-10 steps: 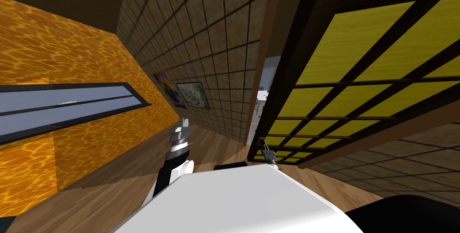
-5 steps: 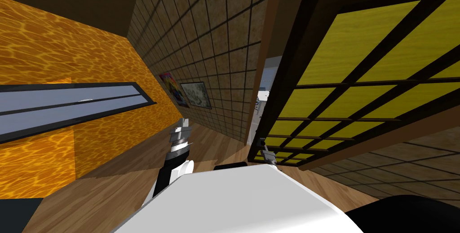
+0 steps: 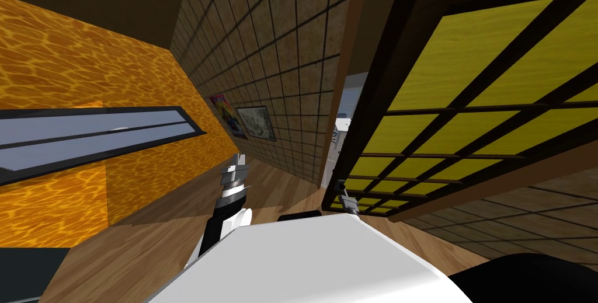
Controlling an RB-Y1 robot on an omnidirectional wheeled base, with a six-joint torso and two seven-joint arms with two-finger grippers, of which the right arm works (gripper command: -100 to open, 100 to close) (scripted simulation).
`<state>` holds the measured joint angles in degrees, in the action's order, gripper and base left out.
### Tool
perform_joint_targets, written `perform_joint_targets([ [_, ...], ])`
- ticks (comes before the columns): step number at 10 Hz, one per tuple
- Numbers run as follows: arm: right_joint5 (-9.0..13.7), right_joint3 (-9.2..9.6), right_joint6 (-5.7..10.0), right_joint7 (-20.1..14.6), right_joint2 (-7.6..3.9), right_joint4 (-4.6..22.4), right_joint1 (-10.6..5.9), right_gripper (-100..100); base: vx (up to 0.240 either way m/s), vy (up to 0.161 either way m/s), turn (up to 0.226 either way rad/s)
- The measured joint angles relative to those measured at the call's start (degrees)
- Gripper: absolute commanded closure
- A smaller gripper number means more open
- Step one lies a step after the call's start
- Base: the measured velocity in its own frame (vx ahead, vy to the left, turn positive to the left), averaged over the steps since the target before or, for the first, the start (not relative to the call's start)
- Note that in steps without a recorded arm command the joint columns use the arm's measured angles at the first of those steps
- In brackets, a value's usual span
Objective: Pull the door open
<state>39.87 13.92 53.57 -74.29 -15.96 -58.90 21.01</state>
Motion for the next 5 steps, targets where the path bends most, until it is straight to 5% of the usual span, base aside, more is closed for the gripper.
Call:
perform_joint_targets([
  [2, 0.4, 0.02, -0.27, -0.8, -0.24, -0.2, 0.72, -100, 0.006, -0.018, -0.052],
  [5, 1.9, -1.49, -4.04, -0.8, -2.08, -2.3, 2.04, -100, 0.025, 0.036, -0.03],
])
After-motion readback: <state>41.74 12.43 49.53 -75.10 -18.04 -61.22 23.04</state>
